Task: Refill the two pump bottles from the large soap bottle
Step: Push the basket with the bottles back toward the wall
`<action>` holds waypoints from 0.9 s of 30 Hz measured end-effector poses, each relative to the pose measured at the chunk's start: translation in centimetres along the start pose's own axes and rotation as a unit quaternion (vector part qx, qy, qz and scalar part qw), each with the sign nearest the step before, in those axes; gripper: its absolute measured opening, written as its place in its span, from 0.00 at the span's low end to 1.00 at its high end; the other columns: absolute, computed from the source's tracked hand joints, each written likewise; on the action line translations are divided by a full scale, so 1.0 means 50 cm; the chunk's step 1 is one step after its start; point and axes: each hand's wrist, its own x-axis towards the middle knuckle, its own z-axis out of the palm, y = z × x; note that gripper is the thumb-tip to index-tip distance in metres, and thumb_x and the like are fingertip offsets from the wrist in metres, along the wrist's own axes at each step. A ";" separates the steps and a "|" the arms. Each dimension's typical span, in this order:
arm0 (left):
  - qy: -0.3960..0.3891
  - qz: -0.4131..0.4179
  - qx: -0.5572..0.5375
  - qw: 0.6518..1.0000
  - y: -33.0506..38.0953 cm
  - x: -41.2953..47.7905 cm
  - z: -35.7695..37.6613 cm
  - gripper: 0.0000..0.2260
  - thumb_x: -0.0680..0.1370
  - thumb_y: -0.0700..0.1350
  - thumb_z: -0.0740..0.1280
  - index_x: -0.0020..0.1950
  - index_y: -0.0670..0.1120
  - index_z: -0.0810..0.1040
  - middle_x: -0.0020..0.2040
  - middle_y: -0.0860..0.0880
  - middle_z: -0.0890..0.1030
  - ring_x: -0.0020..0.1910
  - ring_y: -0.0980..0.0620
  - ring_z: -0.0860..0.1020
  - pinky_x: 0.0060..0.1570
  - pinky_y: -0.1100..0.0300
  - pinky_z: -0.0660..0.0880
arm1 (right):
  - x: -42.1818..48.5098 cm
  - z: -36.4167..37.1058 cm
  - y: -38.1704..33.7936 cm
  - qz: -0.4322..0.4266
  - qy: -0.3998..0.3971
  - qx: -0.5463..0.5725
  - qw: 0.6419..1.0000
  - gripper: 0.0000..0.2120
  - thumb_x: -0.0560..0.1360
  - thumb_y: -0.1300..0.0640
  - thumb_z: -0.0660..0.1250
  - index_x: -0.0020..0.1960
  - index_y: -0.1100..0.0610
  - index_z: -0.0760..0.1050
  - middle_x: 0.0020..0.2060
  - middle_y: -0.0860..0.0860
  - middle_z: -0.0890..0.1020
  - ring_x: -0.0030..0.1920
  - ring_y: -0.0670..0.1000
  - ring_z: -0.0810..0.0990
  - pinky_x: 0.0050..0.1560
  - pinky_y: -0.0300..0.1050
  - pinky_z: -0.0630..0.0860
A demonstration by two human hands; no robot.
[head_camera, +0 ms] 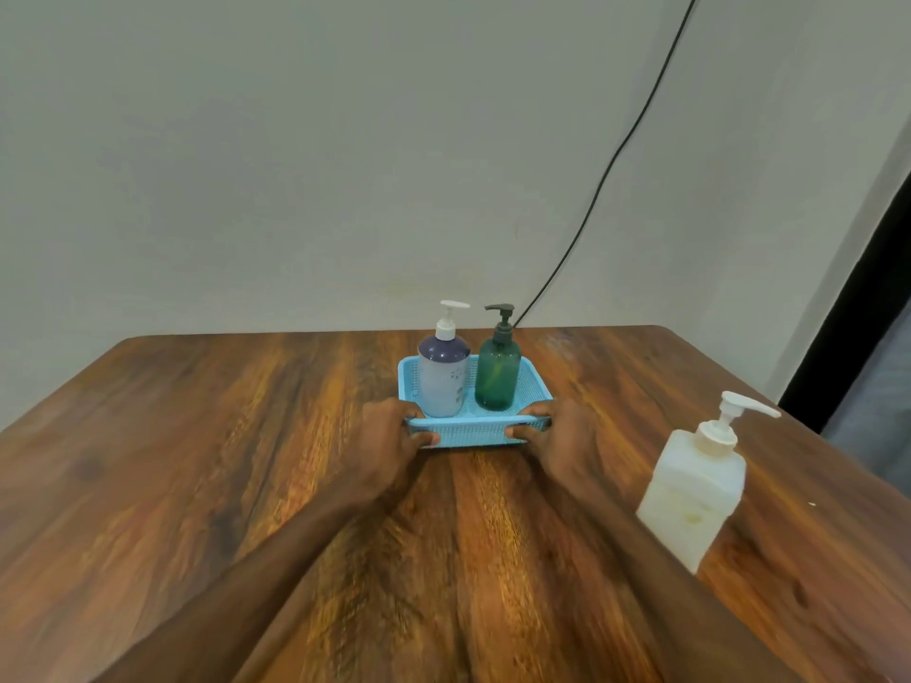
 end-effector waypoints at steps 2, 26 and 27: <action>0.000 0.002 -0.004 1.000 -0.009 0.043 0.005 0.18 0.77 0.50 0.77 0.63 0.43 0.81 0.62 0.44 0.84 0.42 0.59 0.80 0.36 0.77 0.75 | 0.033 0.003 -0.007 0.008 0.003 0.011 1.000 0.16 0.68 0.53 0.80 0.53 0.56 0.84 0.51 0.48 0.84 0.48 0.46 0.80 0.45 0.30 0.73; 0.067 0.047 0.001 0.997 0.014 0.026 0.069 0.23 0.85 0.60 0.61 0.78 0.54 0.67 0.75 0.53 0.72 0.70 0.56 0.73 0.70 0.64 0.69 | 0.042 0.037 -0.021 0.007 0.019 -0.032 0.999 0.33 0.73 0.54 0.76 0.75 0.47 0.69 0.69 0.52 0.74 0.67 0.52 0.75 0.68 0.48 0.74; 0.075 0.036 0.003 0.996 0.030 0.008 0.077 0.24 0.85 0.59 0.61 0.80 0.54 0.65 0.78 0.52 0.68 0.75 0.54 0.69 0.73 0.62 0.62 | 0.016 0.017 -0.037 0.000 0.025 -0.032 0.999 0.30 0.74 0.53 0.75 0.75 0.47 0.69 0.71 0.51 0.73 0.70 0.52 0.72 0.72 0.44 0.69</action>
